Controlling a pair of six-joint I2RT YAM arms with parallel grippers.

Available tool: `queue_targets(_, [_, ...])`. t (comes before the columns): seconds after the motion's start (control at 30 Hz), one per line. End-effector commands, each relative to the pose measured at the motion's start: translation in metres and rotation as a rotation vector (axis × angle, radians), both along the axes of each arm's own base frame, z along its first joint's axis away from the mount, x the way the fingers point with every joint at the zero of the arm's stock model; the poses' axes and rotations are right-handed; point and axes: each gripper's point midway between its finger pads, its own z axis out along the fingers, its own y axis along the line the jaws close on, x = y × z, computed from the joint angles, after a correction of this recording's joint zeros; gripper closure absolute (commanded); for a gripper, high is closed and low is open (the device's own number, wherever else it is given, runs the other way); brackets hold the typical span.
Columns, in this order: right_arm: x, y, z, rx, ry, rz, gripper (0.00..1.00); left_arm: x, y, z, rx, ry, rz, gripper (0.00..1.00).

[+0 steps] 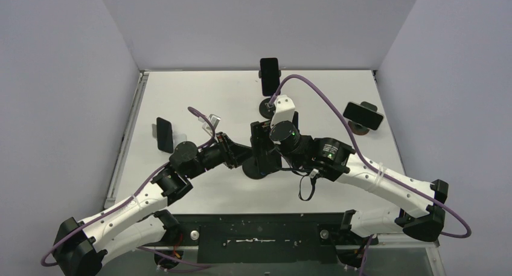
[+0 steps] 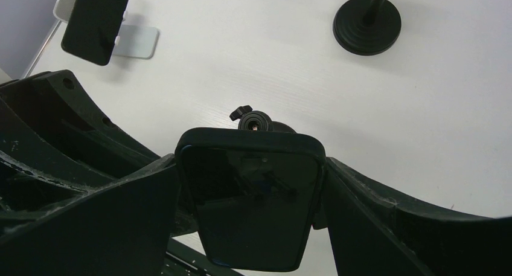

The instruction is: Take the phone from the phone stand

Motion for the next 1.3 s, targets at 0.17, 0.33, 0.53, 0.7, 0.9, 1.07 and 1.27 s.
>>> queue_targets(0.17, [-0.001, 0.003, 0.018, 0.07, -0.025, 0.007, 0.4, 0.005, 0.002, 0.004, -0.004, -0.013, 0.026, 1.0])
queue_targets(0.33, [-0.001, -0.001, 0.016, 0.049, -0.025, 0.001, 0.53, 0.005, 0.007, 0.003, 0.007, -0.015, 0.04, 0.64])
queue_targets(0.53, [-0.002, -0.003, 0.016, 0.042, -0.026, 0.001, 0.56, 0.005, 0.018, 0.005, 0.05, -0.058, 0.081, 0.35])
queue_targets(0.7, [-0.002, -0.005, 0.017, 0.039, -0.028, -0.002, 0.57, 0.007, 0.025, 0.008, 0.076, -0.111, 0.109, 0.33])
queue_targets(0.9, [-0.003, -0.004, 0.015, 0.039, -0.024, 0.001, 0.57, 0.007, 0.026, 0.024, 0.028, -0.187, 0.111, 0.37])
queue_targets(1.07, [-0.003, -0.003, 0.016, 0.046, -0.024, 0.003, 0.57, 0.008, 0.021, 0.029, 0.013, -0.202, 0.098, 0.39])
queue_targets(1.27, [-0.004, -0.002, 0.017, 0.052, -0.023, 0.008, 0.57, 0.006, 0.007, 0.03, -0.001, -0.189, 0.028, 0.56])
